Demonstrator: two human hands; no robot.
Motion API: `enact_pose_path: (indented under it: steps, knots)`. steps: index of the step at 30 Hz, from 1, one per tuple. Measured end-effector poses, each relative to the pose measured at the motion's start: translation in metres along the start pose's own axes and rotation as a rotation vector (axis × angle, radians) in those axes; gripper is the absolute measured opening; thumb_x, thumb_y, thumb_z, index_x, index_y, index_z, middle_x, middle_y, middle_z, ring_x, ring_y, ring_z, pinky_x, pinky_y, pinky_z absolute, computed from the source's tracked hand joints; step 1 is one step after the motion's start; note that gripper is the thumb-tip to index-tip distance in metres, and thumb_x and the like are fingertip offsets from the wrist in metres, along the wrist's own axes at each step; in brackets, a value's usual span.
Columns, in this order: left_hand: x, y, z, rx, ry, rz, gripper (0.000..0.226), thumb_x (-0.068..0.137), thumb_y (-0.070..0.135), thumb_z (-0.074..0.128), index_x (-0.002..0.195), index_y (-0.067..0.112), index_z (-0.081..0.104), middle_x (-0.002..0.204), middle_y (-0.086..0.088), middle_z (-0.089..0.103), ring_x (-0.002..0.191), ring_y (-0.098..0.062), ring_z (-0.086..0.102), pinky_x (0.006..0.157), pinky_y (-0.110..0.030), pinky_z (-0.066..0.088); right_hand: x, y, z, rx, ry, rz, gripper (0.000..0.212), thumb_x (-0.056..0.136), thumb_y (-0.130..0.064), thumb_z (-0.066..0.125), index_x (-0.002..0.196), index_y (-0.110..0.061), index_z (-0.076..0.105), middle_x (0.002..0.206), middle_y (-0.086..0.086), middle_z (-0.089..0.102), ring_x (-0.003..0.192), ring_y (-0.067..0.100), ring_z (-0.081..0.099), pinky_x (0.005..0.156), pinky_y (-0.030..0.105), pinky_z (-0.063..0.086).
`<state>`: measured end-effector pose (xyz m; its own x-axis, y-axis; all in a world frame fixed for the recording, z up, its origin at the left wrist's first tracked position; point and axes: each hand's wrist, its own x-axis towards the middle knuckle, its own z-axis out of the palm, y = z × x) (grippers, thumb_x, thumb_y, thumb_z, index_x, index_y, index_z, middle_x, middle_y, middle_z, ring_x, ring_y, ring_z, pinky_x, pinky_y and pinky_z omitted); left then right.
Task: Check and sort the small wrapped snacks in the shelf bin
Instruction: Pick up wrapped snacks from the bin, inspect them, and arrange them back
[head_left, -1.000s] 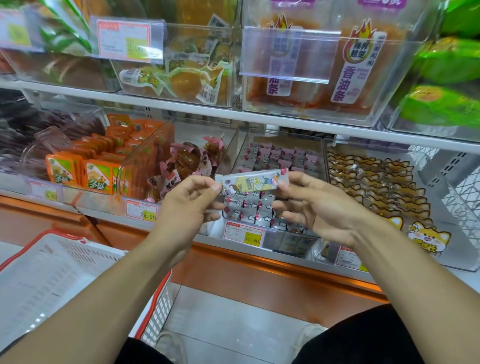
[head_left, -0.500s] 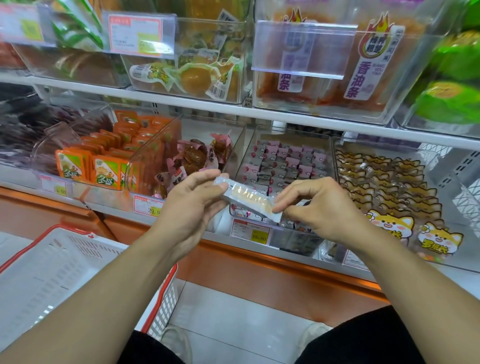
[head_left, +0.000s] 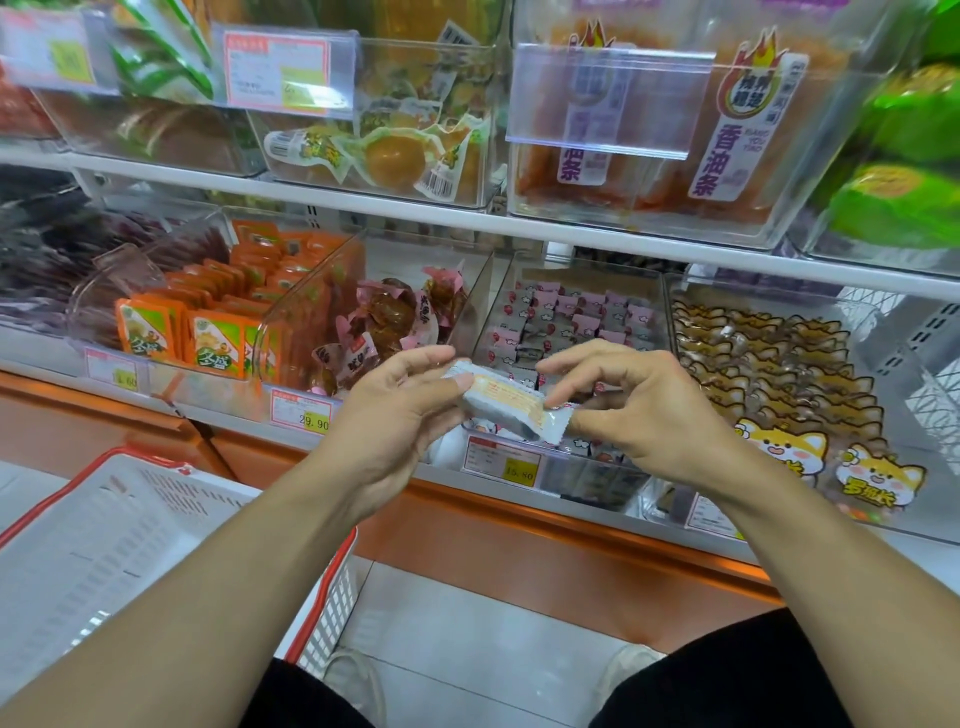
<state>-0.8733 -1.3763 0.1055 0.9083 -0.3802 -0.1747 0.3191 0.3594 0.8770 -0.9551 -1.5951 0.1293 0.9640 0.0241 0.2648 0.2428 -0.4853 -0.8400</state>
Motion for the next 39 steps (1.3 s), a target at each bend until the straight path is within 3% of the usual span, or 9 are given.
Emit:
enact_pose_path:
  steps: [3,6,10,16,19,23,33,36,39]
  knots:
    - [0.001,-0.006,0.009,0.022,-0.009,-0.024,0.036,0.081,0.017,0.074,0.113,0.004,0.065,0.104,-0.016,0.076,0.090,-0.021,0.076,0.073,-0.024,0.061,0.001,-0.004,0.001,0.201,0.033,-0.041,0.021,0.077,-0.003,0.080,0.079,-0.024,0.079,0.114,-0.008,0.075,0.106,0.011,0.070,0.082,0.026,0.059]
    - [0.004,-0.011,0.019,0.146,-0.042,0.040,0.032,0.089,0.026,0.071,0.116,0.009,0.064,0.099,-0.009,0.078,0.094,-0.025,0.076,0.080,-0.028,0.061,0.006,-0.003,-0.005,0.430,0.330,0.005,0.010,0.081,-0.015,0.075,0.082,-0.024,0.072,0.097,-0.005,0.078,0.092,0.009,0.073,0.076,0.020,0.057]
    - [0.009,-0.024,0.027,0.727,-0.059,0.320,0.027,0.095,0.021,0.069,0.120,0.026,0.060,0.120,0.008,0.069,0.104,-0.005,0.068,0.094,-0.024,0.054,0.013,0.015,-0.021,0.096,0.597,0.084,0.012,0.088,-0.018,0.077,0.086,-0.027,0.068,0.089,-0.007,0.074,0.085,0.008,0.071,0.076,0.023,0.056]
    - [0.017,-0.045,0.039,1.481,-0.241,0.554,0.067,0.097,0.054,0.055,0.153,0.022,0.037,0.157,0.002,0.041,0.147,-0.016,0.028,0.121,-0.035,0.017,0.014,0.027,-0.018,-0.353,0.473,0.139,0.016,0.089,-0.030,0.074,0.079,-0.033,0.063,0.075,-0.019,0.064,0.071,-0.013,0.059,0.055,0.003,0.039]
    - [0.024,-0.053,0.046,1.712,-0.310,0.487,0.079,0.097,0.068,0.036,0.158,0.020,0.026,0.165,0.002,0.025,0.155,-0.019,0.006,0.126,-0.047,-0.001,0.016,0.027,-0.020,-0.489,0.422,0.147,0.011,0.092,-0.031,0.071,0.085,-0.032,0.063,0.075,-0.021,0.060,0.070,-0.007,0.057,0.055,0.007,0.036]
    - [0.029,-0.062,0.049,1.925,-0.351,0.387,0.087,0.095,0.075,0.021,0.161,0.019,0.012,0.169,0.001,0.013,0.156,-0.024,-0.005,0.123,-0.056,-0.008,0.022,0.027,-0.021,-0.596,0.338,0.137,0.001,0.093,-0.032,0.069,0.094,-0.032,0.069,0.084,-0.016,0.066,0.082,0.008,0.062,0.074,0.027,0.052]
    - [0.035,-0.064,0.053,1.986,-0.364,0.409,0.103,0.083,0.089,0.021,0.161,0.022,0.014,0.169,0.004,0.014,0.156,-0.025,-0.009,0.120,-0.063,-0.010,0.022,0.018,-0.021,-0.889,0.186,0.004,0.007,0.091,-0.037,0.068,0.089,-0.038,0.061,0.082,-0.019,0.060,0.083,0.013,0.060,0.070,0.032,0.049]
    - [0.037,-0.064,0.055,2.035,-0.336,0.412,0.103,0.082,0.090,0.021,0.160,0.023,0.016,0.168,0.003,0.018,0.156,-0.028,-0.005,0.120,-0.064,-0.008,0.024,0.022,-0.021,-0.938,0.215,0.097,0.004,0.091,-0.040,0.068,0.088,-0.040,0.065,0.079,-0.019,0.063,0.076,0.013,0.061,0.063,0.028,0.045]
    - [0.034,-0.071,0.058,1.995,-0.263,0.406,0.105,0.084,0.087,0.028,0.161,0.019,0.009,0.167,-0.002,0.019,0.156,-0.030,-0.004,0.121,-0.063,-0.006,0.030,0.027,-0.019,-1.051,-0.004,0.276,0.015,0.093,-0.033,0.066,0.103,-0.043,0.073,0.097,-0.011,0.073,0.082,0.016,0.066,0.068,0.031,0.056]
